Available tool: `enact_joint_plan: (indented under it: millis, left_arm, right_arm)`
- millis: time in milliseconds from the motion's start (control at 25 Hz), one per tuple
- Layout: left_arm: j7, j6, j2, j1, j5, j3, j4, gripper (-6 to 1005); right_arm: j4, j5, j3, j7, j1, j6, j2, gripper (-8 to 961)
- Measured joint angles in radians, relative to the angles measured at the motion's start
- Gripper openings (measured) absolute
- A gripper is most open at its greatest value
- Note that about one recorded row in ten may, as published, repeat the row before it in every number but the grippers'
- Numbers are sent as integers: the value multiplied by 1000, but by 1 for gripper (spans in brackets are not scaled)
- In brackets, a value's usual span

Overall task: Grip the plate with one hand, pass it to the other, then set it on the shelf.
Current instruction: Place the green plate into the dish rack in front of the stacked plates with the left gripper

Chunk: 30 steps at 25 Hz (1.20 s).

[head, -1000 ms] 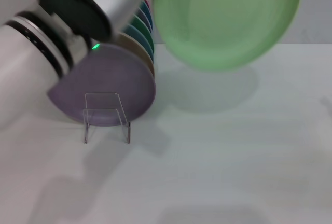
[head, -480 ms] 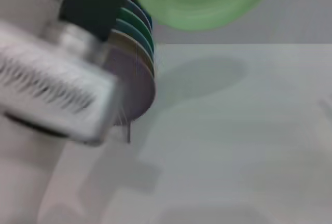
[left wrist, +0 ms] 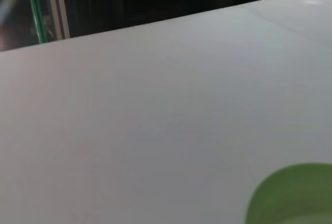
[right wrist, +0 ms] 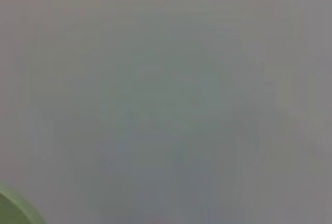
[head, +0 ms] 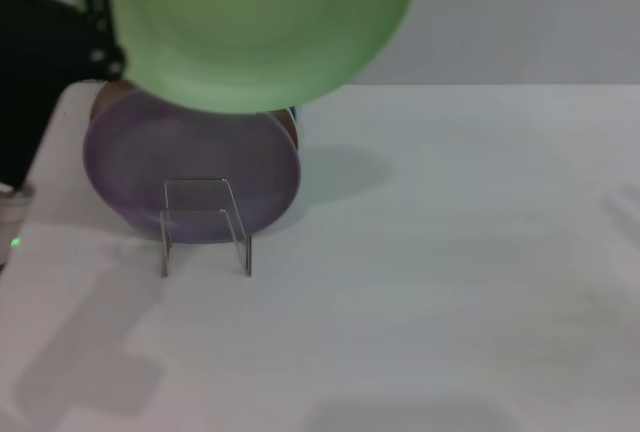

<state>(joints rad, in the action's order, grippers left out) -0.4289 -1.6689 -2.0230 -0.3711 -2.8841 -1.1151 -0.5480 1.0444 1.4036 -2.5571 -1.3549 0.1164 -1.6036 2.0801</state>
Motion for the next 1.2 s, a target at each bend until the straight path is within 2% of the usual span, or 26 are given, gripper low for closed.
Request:
enact_joint_plan:
  millis: [40, 80, 240, 280, 440, 1200]
  left_arm:
    - [0, 0, 0, 0, 0, 0, 0, 29]
    - [43, -73, 2, -38, -1, -34, 122, 29]
    - [54, -91, 11, -45, -2, -34, 168, 29]
    - [51, -93, 14, -57, -3, -30, 217, 29]
    - [49, -95, 15, -75, -4, -29, 282, 29]
    - [48, -92, 18, -88, -6, -3, 401, 28]
  right_arm:
    - [0, 0, 0, 4, 1, -3, 0, 555]
    - [0, 0, 0, 7, 2, -5, 0, 556]
    - [-2, 0, 0, 12, 2, -14, 0, 557]
    - [-2, 0, 0, 13, 1, -16, 0, 558]
    - [-5, 0, 0, 18, 1, -21, 0, 559]
    - [-14, -5, 17, 23, 4, -59, 0, 567]
